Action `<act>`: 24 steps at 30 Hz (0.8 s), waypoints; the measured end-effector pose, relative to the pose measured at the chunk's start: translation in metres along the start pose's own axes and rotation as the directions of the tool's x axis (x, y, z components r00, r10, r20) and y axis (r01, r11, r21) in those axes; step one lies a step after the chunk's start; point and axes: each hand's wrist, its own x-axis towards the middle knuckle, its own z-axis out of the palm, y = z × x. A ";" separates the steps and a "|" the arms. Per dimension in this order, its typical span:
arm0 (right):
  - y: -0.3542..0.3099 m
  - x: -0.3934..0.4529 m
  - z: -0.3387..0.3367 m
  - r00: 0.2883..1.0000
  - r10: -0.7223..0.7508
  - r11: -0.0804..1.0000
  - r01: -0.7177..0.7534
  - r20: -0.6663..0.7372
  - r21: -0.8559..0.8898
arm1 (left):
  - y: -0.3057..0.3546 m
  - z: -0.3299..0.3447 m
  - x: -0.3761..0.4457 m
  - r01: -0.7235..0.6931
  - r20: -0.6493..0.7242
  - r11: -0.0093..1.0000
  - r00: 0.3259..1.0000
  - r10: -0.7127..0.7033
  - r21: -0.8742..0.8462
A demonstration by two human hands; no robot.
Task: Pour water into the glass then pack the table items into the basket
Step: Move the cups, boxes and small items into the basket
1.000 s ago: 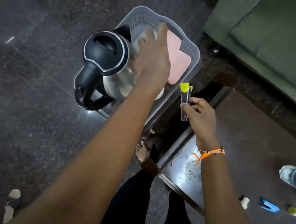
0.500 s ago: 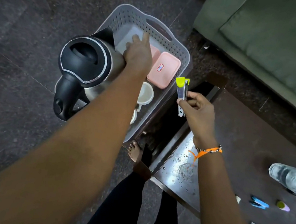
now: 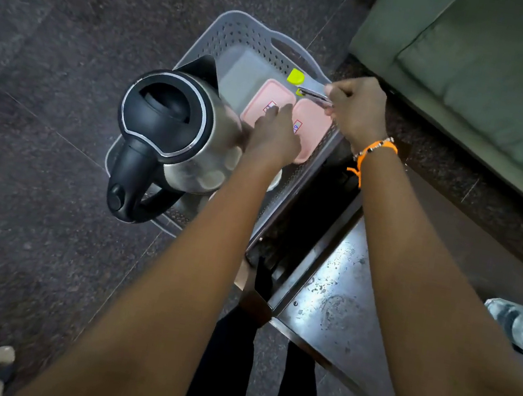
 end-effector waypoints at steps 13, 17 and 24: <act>-0.005 0.018 0.028 0.988 -0.031 0.962 -0.011 -0.150 -0.273 | -0.014 0.013 -0.001 -0.040 -0.015 0.997 0.999 0.039 -0.064; 0.002 0.016 0.026 0.993 -0.048 0.890 -0.006 -0.106 -0.456 | -0.014 0.011 -0.001 -0.052 -0.008 0.998 0.999 0.052 -0.032; 0.009 -0.009 0.006 0.983 -0.069 0.965 0.023 -0.170 -0.263 | -0.002 0.011 -0.030 -0.144 -0.238 0.989 0.962 0.133 -0.029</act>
